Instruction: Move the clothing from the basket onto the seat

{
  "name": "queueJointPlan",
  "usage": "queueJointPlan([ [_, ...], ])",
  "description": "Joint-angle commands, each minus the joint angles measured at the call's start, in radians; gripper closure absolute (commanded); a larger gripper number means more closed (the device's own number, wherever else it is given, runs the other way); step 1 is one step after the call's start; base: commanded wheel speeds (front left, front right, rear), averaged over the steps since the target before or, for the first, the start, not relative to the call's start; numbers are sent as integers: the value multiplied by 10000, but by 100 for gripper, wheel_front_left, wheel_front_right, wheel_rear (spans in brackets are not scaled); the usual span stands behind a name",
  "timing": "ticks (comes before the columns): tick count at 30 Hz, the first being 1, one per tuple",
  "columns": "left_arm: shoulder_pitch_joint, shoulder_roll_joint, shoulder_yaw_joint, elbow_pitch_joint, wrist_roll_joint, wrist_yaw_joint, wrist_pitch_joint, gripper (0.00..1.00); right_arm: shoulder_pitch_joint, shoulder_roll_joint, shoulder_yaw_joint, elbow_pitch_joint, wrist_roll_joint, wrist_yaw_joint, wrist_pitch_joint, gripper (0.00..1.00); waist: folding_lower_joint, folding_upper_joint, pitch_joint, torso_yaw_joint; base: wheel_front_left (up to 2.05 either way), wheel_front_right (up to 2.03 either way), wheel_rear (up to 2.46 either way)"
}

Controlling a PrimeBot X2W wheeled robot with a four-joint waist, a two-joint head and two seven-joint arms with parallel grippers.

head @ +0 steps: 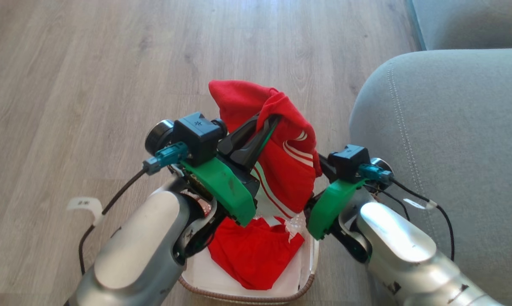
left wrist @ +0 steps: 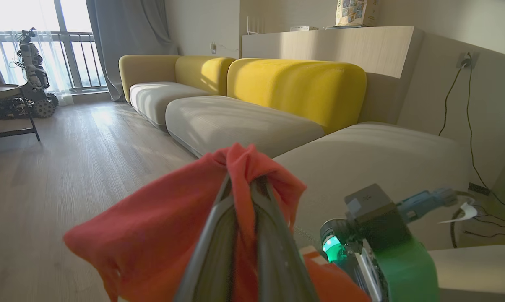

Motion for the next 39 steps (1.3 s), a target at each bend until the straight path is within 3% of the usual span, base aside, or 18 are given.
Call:
queueJointPlan([
  [1, -266, 88, 338, -417, -32, -49, 40, 100, -448, 215, 112, -102, 129, -2, -52, 0, 0, 0, -25, 62, 0, 0, 0],
  [3, -218, 75, 284, -402, -55, -46, 54, 100, -600, 273, 249, 96, 228, -2, -77, 0, 0, 0, -49, 134, 0, 0, 0],
  [5, -173, 85, 270, -374, -70, -20, 55, 100, -691, 325, 238, 138, 341, -2, -104, 100, 0, 0, -77, 182, 0, 0, 0],
  [19, -87, 286, 503, -179, -163, 208, -136, 100, -156, 48, -1133, -1426, -83, -2, -124, 100, 0, 0, -103, 16, 0, 0, 0],
  [20, -74, 308, 534, -187, -160, 239, -170, 96, -87, 28, -1305, -1557, -146, -2, -124, 100, 0, 0, -94, -29, 0, 0, 0],
  [21, -50, 337, 564, -198, -156, 268, -205, 82, -18, 5, -1494, -1688, -227, -2, -124, 100, 0, 0, -82, -83, 0, 0, 0],
  [25, 131, 435, 607, -238, -192, 341, -283, 66, 320, -37, -2343, -2302, -571, -2, -125, 100, 0, 0, -15, -315, 0, 0, 0],
  [26, 173, 443, 611, -236, -214, 347, -304, 43, 411, -51, -2522, -2466, -659, -2, -125, 100, 0, 0, 2, -375, 0, 0, 0],
  [27, 211, 451, 607, -224, -230, 352, -320, 0, 496, -62, -2699, -2636, -738, -2, -125, 100, 0, 0, 16, -437, 0, 0, 0],
  [39, 395, 585, 479, -182, -277, 301, -463, 0, 1426, -286, -4163, -4460, -1177, -2, -125, 100, 0, 0, 174, -1678, 0, 0, 0],
])
